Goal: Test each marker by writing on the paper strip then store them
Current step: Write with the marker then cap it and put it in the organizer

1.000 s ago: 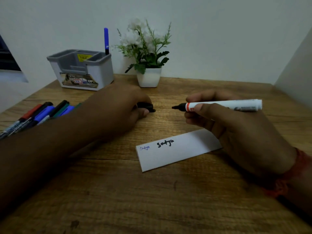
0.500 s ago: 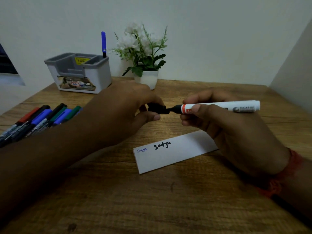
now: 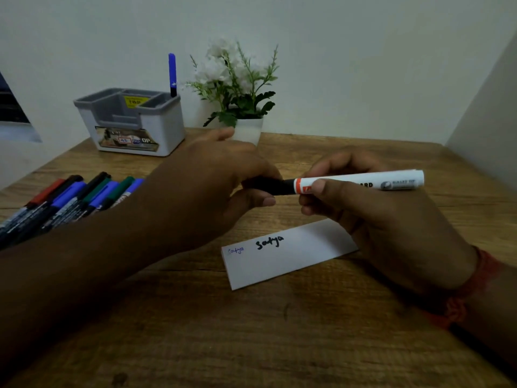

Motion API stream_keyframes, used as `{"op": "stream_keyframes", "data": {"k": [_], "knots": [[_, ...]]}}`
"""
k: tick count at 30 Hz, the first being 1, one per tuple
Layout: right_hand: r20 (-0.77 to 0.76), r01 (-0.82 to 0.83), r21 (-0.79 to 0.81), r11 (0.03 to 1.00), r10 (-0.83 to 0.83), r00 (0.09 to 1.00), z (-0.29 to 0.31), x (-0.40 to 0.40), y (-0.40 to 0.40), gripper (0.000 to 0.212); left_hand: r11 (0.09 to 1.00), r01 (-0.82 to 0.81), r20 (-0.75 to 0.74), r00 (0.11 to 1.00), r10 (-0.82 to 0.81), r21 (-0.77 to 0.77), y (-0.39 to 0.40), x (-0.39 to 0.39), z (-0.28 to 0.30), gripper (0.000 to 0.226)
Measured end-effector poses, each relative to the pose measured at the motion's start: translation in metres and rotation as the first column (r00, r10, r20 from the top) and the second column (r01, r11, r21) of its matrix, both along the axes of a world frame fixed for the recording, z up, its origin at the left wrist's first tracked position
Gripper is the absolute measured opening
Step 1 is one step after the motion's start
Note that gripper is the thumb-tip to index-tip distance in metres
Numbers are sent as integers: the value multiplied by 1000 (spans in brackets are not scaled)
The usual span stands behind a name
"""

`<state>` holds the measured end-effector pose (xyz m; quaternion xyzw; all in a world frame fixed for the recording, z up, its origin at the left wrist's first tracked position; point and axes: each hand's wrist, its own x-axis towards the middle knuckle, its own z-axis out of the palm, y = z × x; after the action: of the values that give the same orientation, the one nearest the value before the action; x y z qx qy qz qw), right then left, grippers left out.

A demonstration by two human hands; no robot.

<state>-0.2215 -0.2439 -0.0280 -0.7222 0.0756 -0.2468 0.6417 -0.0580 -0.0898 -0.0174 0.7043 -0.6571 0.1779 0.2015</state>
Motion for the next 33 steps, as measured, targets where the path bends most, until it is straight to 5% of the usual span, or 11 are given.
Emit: {"op": "stream_keyframes", "data": {"k": [14,18,25,29,33], "knots": [[106,42,148,988,-59,993,1,13,13,24,993,-74,-45,997,70,-96,-1,-1,11,27],[115,96,179,979,-117,986,11,14,13,29,987,-135,88,986,143,-90,7,16,13,50],[-76,63,231,971,-47,996,22,33,18,50,854,-519,189,836,514,-30,25,70,12,86],[-288,8,-96,995,-35,957,40,71,28,49,767,-641,167,757,632,0,36,100,9,91],[-344,-16,-444,896,-154,926,67,135,31,28,701,-712,133,700,702,47,47,122,7,93]]}}
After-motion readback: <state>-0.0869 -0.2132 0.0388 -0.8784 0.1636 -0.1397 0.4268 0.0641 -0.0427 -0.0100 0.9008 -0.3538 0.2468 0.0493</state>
